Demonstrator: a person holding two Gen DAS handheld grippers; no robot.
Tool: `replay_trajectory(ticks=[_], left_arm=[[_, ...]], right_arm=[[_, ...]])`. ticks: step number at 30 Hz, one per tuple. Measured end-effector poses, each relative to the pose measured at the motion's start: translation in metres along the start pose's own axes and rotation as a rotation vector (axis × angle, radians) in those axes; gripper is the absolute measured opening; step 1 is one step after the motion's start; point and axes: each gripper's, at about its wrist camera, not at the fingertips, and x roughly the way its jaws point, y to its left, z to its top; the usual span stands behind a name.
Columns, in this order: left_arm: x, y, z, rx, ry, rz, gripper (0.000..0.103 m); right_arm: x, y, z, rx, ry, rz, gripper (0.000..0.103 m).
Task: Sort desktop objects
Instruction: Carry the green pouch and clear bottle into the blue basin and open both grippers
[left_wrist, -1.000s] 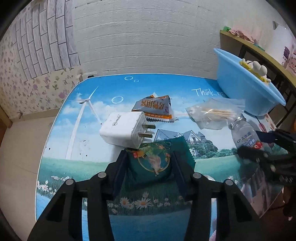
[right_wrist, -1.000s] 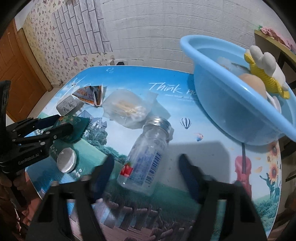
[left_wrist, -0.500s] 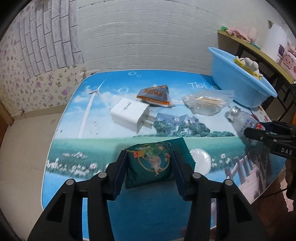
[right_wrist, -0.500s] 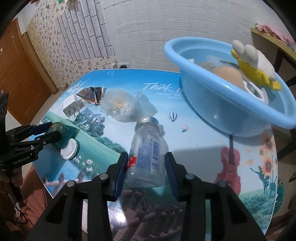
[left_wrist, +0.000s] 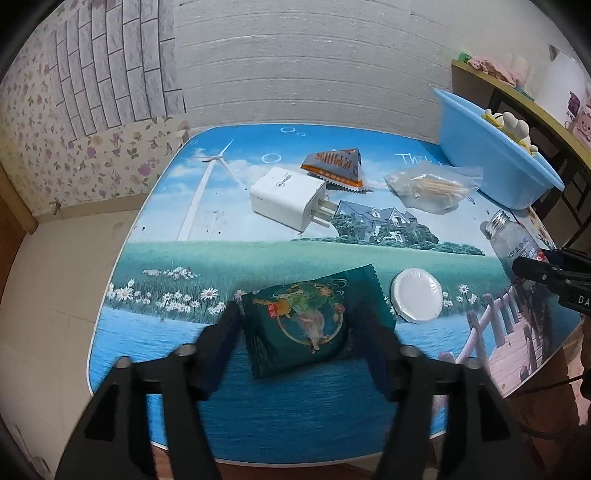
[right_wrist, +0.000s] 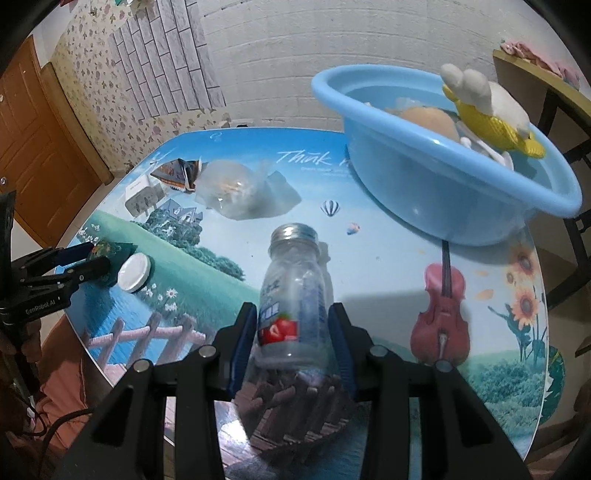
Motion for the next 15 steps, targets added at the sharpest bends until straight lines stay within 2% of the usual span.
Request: replay_trajectory(ticks=[2, 5, 7, 10, 12, 13, 15], left_arm=[[0.0017, -0.0028, -0.0018, 0.019, -0.005, 0.013, 0.08], [0.0041, -0.0058, -0.0033, 0.037, -0.026, 0.024, 0.086], [0.005, -0.0056, -0.0034, 0.036, -0.04, 0.025, 0.087], [0.005, -0.0059, -0.0031, 0.04, -0.048, 0.024, 0.087], [0.0027, -0.0078, -0.0038, 0.052, -0.062, 0.01, 0.075], [0.0015, -0.009, -0.0035, 0.058, -0.07, 0.006, 0.063], [0.0011, -0.0091, -0.0026, 0.055, -0.074, 0.012, 0.053]], right_arm=[[0.0005, 0.0002, -0.0003, -0.001, 0.0, -0.004, 0.04], [0.0026, 0.0, -0.0012, 0.0, 0.006, -0.008, 0.04], [0.0039, 0.0012, -0.0016, -0.009, 0.004, -0.016, 0.041], [0.0066, 0.0036, -0.0005, -0.023, -0.003, -0.013, 0.051], [0.0089, 0.0056, 0.0001, -0.037, -0.011, -0.023, 0.055], [0.0093, 0.0067, 0.0, -0.043, -0.013, -0.032, 0.055], [0.0098, 0.007, 0.0, -0.052, -0.017, -0.039, 0.054]])
